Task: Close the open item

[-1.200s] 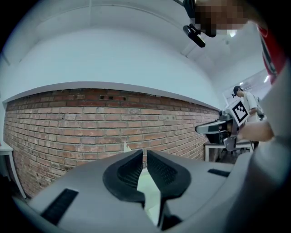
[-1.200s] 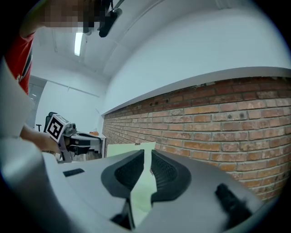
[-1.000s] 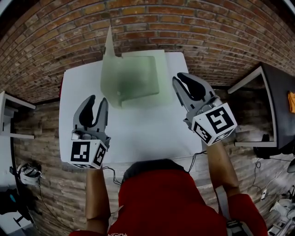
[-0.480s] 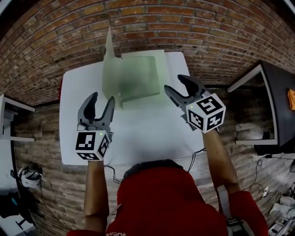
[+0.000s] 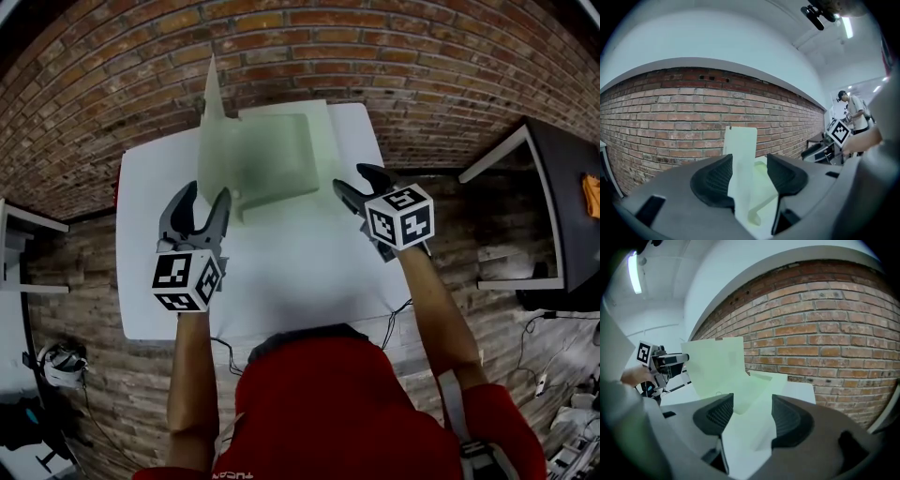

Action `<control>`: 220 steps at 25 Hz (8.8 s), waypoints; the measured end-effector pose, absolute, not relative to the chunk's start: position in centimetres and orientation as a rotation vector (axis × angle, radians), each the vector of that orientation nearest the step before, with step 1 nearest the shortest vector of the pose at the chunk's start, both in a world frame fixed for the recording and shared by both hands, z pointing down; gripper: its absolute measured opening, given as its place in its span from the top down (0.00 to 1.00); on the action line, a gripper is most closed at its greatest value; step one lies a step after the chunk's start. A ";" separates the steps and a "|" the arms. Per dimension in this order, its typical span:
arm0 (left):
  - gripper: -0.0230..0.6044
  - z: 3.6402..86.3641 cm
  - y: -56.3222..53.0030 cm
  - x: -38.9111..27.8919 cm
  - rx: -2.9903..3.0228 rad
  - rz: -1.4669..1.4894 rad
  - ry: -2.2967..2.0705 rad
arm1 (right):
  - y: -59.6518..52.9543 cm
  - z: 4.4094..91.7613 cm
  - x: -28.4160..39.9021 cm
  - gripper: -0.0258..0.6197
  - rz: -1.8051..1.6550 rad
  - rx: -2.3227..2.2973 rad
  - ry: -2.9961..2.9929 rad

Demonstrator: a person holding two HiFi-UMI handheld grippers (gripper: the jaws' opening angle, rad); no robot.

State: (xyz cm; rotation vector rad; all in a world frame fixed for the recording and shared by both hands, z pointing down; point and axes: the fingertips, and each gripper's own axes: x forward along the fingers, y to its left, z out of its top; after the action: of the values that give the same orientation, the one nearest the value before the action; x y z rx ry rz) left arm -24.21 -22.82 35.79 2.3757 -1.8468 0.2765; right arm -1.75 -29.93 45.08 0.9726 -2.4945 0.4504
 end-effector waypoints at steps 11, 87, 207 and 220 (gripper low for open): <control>0.67 35.7 -23.6 -24.2 2.364 0.239 -1.887 | -30.5 50.6 -1.2 0.60 0.733 0.925 -2.441; 0.82 47.6 -28.2 -4.3 2.612 0.836 -1.312 | -32.6 52.6 -1.1 0.60 1.719 0.662 -2.609; 0.80 41.0 -30.0 -12.4 2.582 0.474 -1.499 | -38.9 43.3 -6.3 0.63 0.090 0.916 -2.578; 0.88 35.0 -27.8 -13.7 2.637 0.249 -1.542 | -31.9 35.2 -7.7 0.87 0.048 0.858 -2.808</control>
State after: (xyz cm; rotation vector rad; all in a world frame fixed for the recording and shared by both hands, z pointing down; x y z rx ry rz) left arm -13.73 -27.81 35.01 2.6368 -1.5419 0.2485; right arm -7.72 -31.89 35.20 0.8580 -2.8076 0.0476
